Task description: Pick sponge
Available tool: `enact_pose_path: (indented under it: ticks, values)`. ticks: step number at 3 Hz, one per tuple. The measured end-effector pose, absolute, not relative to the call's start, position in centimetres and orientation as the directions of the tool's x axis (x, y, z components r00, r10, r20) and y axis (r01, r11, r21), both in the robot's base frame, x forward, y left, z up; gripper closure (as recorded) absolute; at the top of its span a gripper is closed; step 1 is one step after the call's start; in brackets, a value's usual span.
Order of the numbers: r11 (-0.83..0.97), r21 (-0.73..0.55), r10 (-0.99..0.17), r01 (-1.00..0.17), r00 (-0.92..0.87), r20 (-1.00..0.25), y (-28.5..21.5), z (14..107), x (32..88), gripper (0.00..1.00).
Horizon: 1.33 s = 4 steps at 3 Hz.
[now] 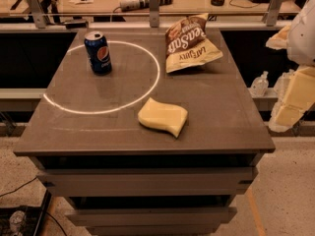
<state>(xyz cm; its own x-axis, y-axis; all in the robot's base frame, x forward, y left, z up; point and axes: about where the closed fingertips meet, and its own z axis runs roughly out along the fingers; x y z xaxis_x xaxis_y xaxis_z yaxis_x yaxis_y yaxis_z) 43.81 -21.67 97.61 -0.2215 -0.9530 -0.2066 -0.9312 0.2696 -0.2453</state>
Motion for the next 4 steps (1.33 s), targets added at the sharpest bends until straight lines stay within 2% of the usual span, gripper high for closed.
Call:
enact_pose_path:
  ticks: [1,2,4]
  values:
    - [0.27,-0.245,-0.953,-0.931,-0.222,-0.207,-21.7,97.6,43.8,0.0]
    - [0.322,-0.192,-0.926,-0.927,-0.266,-0.268,-20.7,97.3,44.0,0.0]
    - [0.488,-0.036,-0.785,-0.872,-0.421,-0.455,-17.4,94.9,44.1,0.0]
